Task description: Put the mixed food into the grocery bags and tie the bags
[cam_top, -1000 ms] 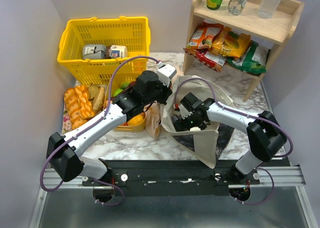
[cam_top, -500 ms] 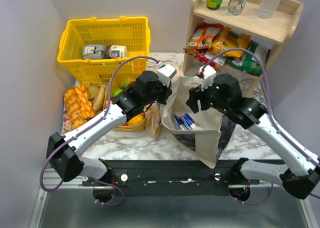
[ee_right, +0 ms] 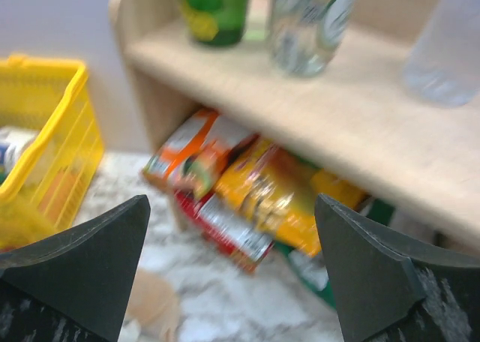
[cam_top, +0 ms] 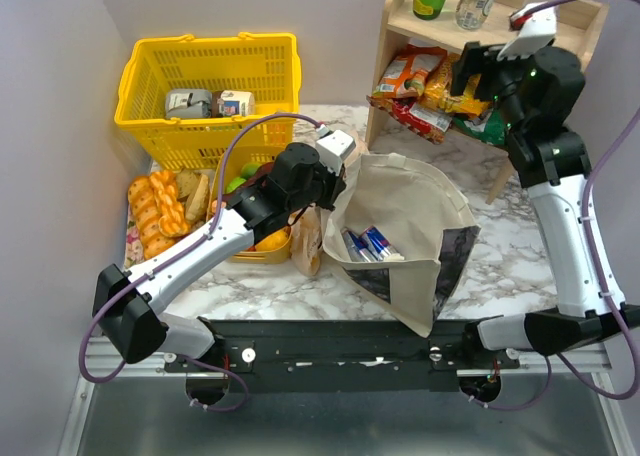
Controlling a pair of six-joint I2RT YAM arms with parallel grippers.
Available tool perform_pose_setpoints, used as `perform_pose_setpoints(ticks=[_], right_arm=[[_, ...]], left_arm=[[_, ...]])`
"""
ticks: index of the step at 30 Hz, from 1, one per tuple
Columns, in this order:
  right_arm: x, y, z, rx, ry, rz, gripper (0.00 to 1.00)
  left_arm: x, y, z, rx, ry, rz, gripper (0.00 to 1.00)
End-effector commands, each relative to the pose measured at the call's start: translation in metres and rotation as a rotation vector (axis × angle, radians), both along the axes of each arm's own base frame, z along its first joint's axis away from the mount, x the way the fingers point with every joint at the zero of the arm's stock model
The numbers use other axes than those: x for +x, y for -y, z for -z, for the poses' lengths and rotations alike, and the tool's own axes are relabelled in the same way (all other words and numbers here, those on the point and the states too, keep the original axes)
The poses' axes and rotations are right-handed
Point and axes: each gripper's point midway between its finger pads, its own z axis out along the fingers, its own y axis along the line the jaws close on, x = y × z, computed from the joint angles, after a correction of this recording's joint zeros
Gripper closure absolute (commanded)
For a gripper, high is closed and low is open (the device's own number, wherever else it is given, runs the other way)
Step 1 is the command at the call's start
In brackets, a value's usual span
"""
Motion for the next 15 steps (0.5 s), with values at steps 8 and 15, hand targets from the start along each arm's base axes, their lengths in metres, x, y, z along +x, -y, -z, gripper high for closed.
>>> perform_pose_setpoints(ticks=[8, 15], right_arm=[[0.059, 0.089, -0.068, 0.061, 0.158, 0.184, 0.0], [0.103, 0.136, -0.054, 0.074, 0.14, 0.292, 0.0]], left_arm=[[-0.016, -0.01, 0.016, 0.063, -0.056, 0.006, 1.0], [-0.013, -0.014, 0.016, 0.079, -0.044, -0.01, 1.0]])
